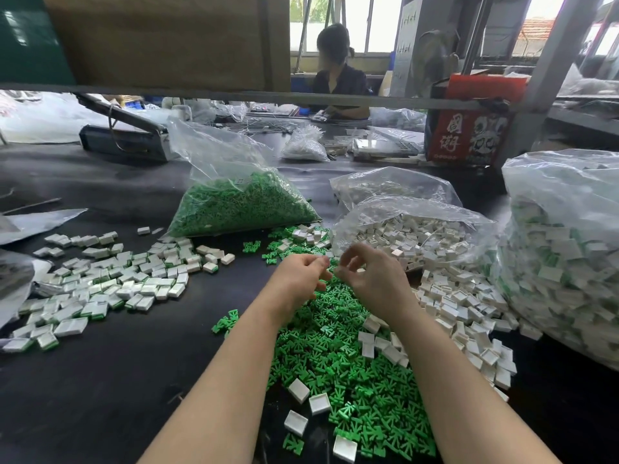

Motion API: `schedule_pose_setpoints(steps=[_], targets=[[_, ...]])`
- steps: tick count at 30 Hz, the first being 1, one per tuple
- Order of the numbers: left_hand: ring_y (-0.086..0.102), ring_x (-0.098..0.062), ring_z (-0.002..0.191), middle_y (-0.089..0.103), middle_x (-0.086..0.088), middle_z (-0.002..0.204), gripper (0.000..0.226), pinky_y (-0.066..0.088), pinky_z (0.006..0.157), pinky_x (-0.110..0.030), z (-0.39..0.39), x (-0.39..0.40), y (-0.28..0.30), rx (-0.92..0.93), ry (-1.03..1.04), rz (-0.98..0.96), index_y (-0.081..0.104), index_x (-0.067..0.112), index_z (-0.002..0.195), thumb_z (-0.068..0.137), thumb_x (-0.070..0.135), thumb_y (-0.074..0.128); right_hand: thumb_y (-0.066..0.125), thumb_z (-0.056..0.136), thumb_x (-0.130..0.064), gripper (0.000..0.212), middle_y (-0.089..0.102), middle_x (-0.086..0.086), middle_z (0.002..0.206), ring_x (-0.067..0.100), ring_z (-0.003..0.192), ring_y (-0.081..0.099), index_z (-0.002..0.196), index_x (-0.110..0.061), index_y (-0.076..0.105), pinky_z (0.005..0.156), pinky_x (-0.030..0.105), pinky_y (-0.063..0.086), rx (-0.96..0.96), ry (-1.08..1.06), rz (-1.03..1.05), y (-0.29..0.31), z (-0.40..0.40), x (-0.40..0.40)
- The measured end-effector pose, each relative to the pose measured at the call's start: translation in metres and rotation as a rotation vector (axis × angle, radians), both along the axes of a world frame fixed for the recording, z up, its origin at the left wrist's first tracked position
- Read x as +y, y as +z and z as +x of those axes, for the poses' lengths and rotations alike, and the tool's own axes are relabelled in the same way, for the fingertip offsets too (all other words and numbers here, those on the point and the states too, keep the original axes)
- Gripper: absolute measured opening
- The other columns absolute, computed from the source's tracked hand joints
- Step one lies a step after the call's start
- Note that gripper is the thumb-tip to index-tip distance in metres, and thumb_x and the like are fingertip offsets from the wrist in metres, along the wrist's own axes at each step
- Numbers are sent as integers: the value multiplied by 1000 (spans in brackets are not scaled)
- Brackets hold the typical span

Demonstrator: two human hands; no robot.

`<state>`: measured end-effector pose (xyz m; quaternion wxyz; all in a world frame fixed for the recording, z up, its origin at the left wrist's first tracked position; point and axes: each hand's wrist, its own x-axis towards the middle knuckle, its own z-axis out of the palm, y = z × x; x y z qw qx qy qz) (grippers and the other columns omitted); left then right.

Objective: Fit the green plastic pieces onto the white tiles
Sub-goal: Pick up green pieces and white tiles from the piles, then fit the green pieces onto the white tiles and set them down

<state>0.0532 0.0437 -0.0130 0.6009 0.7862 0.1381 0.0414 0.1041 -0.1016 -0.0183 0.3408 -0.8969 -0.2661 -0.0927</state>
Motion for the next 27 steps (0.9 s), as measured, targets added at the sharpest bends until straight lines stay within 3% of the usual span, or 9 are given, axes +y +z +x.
schedule_pose_setpoints(steps=[3, 7, 11, 15, 22, 27], targets=[[57, -9, 65, 70, -1, 83, 20, 43, 57, -23, 1, -1, 0, -6, 16, -237, 68, 13, 93, 99, 27, 54, 77, 82, -30, 13, 68, -12, 85, 6, 77, 63, 86, -27, 65, 72, 31, 55, 35, 81, 143, 7, -3, 4], [62, -6, 63, 73, 3, 73, 5, 48, 56, -20, -2, 7, 2, -74, 32, -355, 72, 14, 86, 88, 13, 68, 79, 79, -26, 21, 67, -10, 84, 4, 72, 60, 92, -24, 63, 70, 31, 54, 27, 96, 181, 6, -7, 6], [66, -7, 62, 73, -1, 71, 8, 54, 57, -19, -5, 14, 6, -111, 96, -482, 70, 9, 88, 82, 3, 72, 75, 83, -32, 22, 66, -8, 90, 7, 80, 62, 101, -23, 64, 80, 33, 57, 120, 63, -63, 5, -6, 4], [68, -9, 62, 72, -2, 72, 13, 55, 56, -19, -6, 14, 7, -123, 112, -555, 68, 7, 90, 79, 2, 72, 75, 77, -52, 48, 63, -7, 110, 13, 100, 60, 118, -31, 64, 91, 36, 52, 226, 145, -353, 7, -12, 8], [70, -11, 70, 74, -3, 78, 26, 57, 64, -20, -5, 9, 8, -128, 18, -666, 72, 7, 93, 67, 8, 76, 67, 88, -36, 14, 69, -4, 100, 17, 95, 63, 97, -25, 67, 90, 40, 53, 113, 65, -426, 4, -11, 11], [72, -19, 72, 74, -12, 81, 29, 58, 63, -23, -5, 9, 8, -191, -45, -866, 70, 1, 91, 62, -2, 72, 71, 83, -46, 37, 65, -9, 105, 14, 99, 60, 117, -37, 62, 91, 36, 50, 96, 115, -399, 3, -12, 13]])
